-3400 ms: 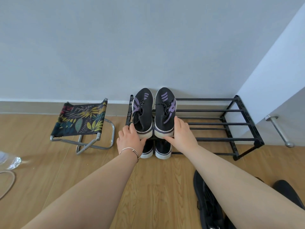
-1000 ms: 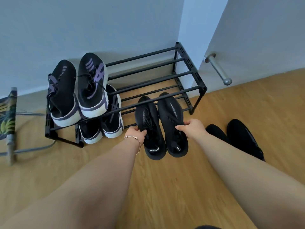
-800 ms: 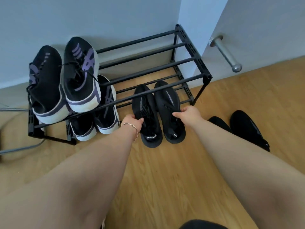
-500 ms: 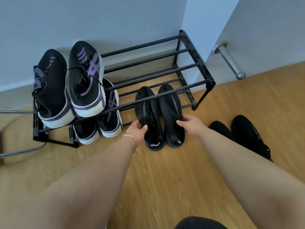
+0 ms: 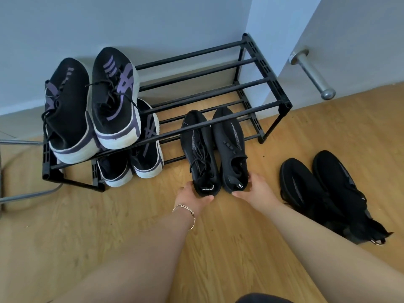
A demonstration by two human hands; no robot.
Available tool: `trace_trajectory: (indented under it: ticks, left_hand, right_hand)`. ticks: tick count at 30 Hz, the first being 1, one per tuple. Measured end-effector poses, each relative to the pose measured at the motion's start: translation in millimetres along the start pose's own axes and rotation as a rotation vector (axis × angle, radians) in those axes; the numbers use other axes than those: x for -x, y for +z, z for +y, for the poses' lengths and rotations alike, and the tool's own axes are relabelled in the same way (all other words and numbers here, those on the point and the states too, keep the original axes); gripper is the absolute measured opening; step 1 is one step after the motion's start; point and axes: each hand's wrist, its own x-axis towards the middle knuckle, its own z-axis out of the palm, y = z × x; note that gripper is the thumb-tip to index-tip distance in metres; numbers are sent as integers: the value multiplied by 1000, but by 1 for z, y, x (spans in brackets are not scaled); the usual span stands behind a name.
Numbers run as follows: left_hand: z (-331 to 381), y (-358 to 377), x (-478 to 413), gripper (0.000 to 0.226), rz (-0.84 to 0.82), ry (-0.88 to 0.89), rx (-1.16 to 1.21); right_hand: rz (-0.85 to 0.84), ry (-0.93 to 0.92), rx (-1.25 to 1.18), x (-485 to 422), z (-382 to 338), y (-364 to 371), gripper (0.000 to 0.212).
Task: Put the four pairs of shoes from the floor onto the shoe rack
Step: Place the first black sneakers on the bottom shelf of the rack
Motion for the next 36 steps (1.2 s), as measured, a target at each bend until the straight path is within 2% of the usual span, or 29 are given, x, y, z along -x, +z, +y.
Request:
trace_trajectory:
  ticks: [7, 15, 22, 30, 36]
  left_hand:
    - [5, 5, -5, 69, 78, -8, 45]
    - [22, -7, -13, 75, 62, 26, 69]
    - [50, -34, -38, 80, 139, 62, 87]
    - [70, -54, -63, 71, 177, 90, 82]
    - [67, -56, -69, 64, 188, 124, 26]
  right_hand:
    - [55, -28, -91, 5, 2, 2, 80]
    - [98, -114, -87, -6, -19, -16, 71]
    - [175, -117, -185, -39, -57, -24, 64]
    - [222, -114, -98, -79, -86, -27, 58]
    - [186, -74, -58, -86, -81, -26, 67]
